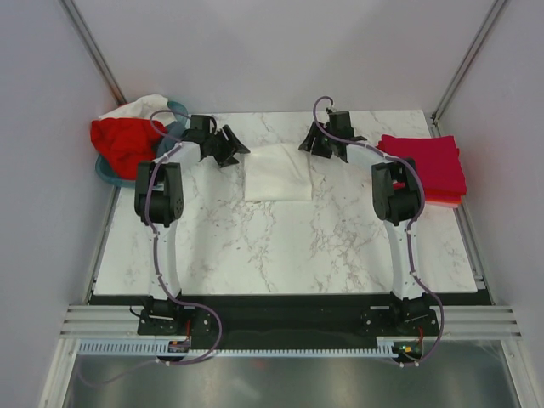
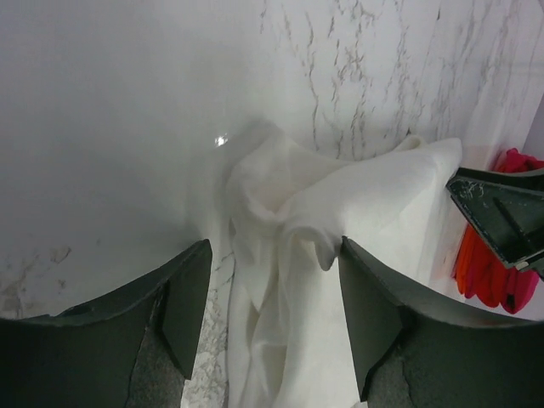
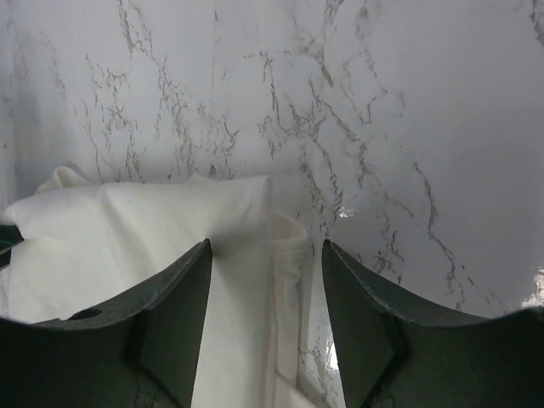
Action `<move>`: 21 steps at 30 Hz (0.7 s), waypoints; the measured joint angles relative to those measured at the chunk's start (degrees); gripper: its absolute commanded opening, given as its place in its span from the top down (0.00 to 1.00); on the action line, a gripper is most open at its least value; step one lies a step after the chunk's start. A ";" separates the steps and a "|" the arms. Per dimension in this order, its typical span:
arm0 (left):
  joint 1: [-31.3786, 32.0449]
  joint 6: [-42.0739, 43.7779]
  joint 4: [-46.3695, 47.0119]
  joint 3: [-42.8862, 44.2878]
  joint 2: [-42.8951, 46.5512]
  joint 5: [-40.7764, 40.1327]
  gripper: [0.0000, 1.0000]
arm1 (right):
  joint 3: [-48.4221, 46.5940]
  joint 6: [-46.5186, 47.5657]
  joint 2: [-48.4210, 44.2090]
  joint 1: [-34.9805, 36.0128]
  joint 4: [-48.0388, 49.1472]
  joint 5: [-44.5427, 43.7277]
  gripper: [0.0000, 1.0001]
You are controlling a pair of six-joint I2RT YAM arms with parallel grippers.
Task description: Fold and stack the t-shirts
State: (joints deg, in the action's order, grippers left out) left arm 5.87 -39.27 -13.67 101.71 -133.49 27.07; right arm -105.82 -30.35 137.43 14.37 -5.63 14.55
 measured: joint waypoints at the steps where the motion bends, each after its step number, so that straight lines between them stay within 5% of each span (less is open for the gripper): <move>1: 0.00 0.11 0.68 -1.75 0.76 -0.02 0.31 | 0.42 -0.02 0.00 -0.02 0.59 0.37 0.38; 21: 0.13 0.74 8.24 -8.85 3.72 0.15 0.30 | 2.91 -7.04 1.29 -1.90 5.97 8.13 0.56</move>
State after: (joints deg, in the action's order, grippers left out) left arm 6.00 -38.52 -5.43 92.86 -129.78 27.22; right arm -102.91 -37.39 138.72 12.47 0.34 22.68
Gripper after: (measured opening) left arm 0.712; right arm 0.464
